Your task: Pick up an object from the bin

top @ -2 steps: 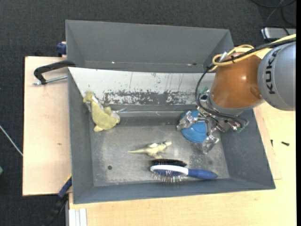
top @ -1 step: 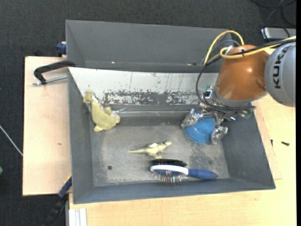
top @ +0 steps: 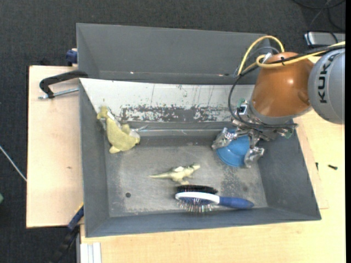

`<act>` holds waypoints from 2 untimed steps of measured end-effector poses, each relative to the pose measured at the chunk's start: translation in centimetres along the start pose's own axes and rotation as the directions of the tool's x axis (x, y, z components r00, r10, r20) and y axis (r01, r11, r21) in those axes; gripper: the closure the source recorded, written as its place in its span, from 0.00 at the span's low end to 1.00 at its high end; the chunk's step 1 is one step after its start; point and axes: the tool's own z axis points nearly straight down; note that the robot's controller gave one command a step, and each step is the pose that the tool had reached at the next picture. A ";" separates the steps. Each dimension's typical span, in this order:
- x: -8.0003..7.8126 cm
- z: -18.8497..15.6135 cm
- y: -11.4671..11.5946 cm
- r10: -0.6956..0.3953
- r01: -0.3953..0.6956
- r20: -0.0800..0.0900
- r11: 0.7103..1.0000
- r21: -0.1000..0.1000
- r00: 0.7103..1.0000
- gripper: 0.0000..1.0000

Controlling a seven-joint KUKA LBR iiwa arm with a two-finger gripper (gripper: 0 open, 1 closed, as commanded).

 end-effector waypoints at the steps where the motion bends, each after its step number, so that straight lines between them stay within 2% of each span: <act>1: -0.1 -10.0 -0.2 -0.006 0.006 0.001 1.000 0.010 1.000 1.00; 2: 0.2 -11.2 2.6 -0.060 0.060 -0.005 0.998 -0.002 0.998 1.00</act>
Offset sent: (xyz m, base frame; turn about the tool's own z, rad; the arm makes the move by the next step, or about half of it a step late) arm -0.0020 -0.0012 0.0939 -0.0096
